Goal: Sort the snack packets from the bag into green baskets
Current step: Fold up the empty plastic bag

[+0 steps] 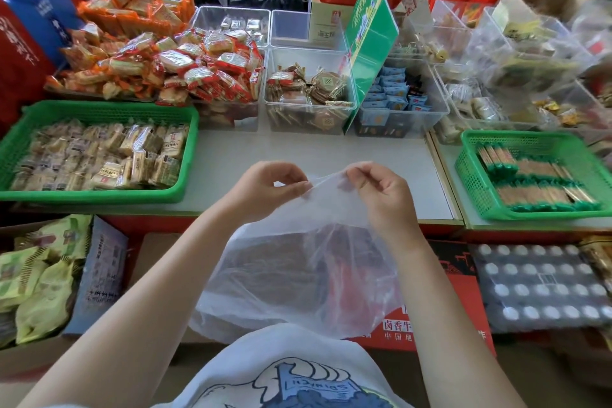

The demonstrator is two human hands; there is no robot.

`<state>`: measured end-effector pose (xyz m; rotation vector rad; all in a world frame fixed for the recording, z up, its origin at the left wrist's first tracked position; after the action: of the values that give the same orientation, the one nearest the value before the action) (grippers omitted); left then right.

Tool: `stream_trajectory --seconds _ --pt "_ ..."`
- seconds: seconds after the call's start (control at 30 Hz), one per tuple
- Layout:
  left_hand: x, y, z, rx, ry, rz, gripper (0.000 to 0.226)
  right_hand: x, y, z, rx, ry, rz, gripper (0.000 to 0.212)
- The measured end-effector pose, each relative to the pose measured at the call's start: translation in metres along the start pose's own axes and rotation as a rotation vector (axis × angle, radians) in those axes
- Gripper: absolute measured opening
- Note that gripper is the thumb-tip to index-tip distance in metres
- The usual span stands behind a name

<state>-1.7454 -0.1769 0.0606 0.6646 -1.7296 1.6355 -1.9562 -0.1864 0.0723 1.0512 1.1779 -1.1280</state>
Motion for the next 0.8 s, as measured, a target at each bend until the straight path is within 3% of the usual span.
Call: stream_trajectory --seconds 0.2,0.6,0.73,0.8 --pt "-0.016 -0.011 -0.001 -0.012 0.033 0.143 0.011 0.001 -0.014 0.010 0.131 -0.052 -0.015 0.014" --pt "-0.018 -0.016 -0.014 -0.014 -0.051 -0.118 0.011 0.008 -0.009 0.017 0.182 -0.076 -0.095 0.018" --pt "-0.031 -0.020 -0.019 -0.005 -0.046 0.008 0.021 0.007 -0.011 0.020 0.238 -0.105 -0.108 0.015" --pt "-0.042 -0.023 -0.020 -0.036 -0.058 0.233 0.022 0.004 -0.009 0.020 0.270 -0.129 -0.094 0.015"
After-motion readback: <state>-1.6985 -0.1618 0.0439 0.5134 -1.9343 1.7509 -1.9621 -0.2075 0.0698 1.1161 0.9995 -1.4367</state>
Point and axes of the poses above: each hand's wrist, its own z-axis towards the middle knuckle, its own y-axis out of the palm, x = y × z, the point moved 1 cm from there along z, towards the middle knuckle, and after that the axes turned 13 degrees about z, right-handed, at the moved point
